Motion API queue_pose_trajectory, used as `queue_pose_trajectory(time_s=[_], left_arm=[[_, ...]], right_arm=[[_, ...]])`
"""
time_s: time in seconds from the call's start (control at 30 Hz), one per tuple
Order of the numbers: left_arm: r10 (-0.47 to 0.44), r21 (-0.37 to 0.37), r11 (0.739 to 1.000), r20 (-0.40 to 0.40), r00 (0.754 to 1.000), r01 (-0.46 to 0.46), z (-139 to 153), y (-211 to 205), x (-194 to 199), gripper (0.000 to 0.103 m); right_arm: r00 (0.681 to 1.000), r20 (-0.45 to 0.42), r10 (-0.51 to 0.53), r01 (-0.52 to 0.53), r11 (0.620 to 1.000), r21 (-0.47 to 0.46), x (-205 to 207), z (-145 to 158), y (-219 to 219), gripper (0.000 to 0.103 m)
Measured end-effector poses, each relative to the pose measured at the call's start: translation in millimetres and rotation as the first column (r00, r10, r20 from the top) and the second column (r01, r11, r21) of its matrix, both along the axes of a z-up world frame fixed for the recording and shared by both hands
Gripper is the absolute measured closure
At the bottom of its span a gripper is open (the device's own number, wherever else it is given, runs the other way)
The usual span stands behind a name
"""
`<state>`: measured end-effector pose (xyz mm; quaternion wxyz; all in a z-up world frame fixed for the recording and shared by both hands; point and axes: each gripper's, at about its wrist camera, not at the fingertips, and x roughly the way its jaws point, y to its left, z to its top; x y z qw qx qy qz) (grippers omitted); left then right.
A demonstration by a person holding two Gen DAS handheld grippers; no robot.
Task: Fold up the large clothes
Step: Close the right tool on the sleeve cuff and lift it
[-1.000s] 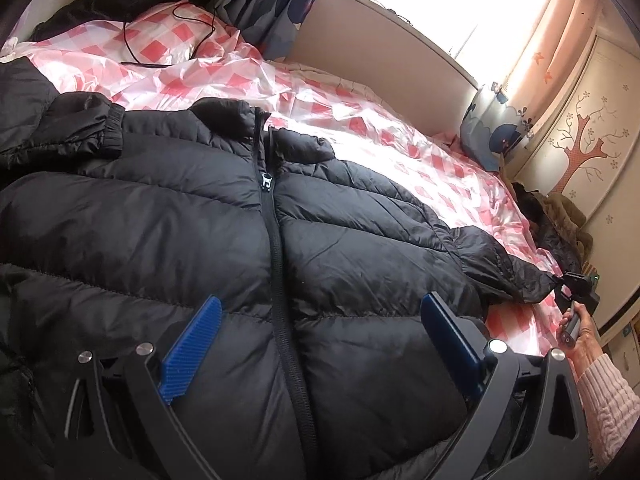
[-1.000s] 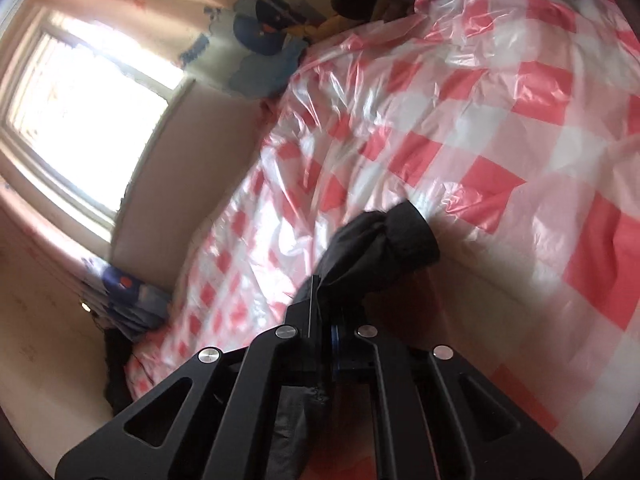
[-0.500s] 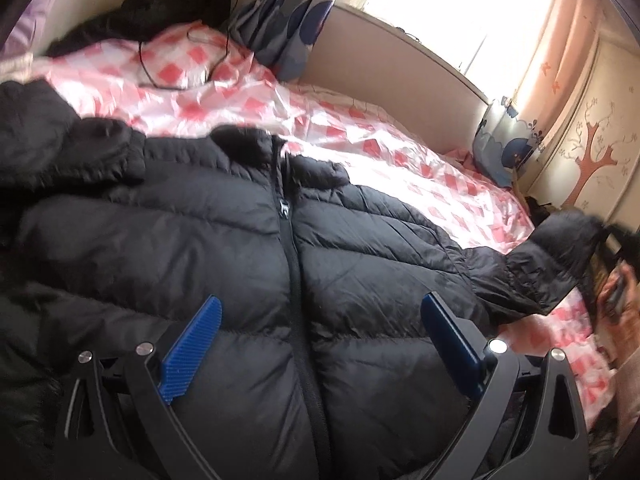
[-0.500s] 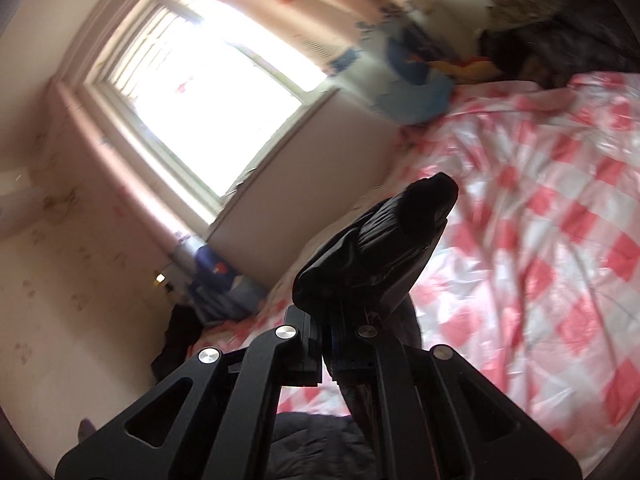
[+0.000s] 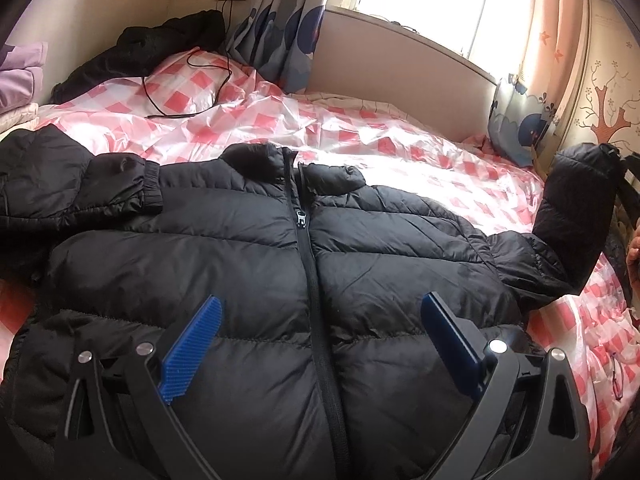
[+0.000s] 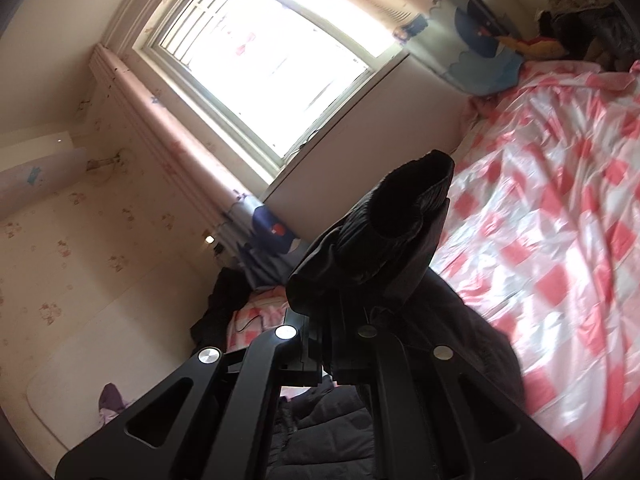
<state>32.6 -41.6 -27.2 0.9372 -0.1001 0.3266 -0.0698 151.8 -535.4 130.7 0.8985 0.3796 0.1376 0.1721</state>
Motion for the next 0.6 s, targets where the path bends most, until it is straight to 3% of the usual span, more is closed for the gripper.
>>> queue_pose_trajectory(time_s=[0.6], left_arm=[[0.003, -0.009, 1.000, 0.001, 1.000, -0.003, 3, 0, -2, 0.007]], right_arm=[[0.978, 0.047, 0.202, -0.203, 0.979, 0.015, 24, 20, 115, 0.099]])
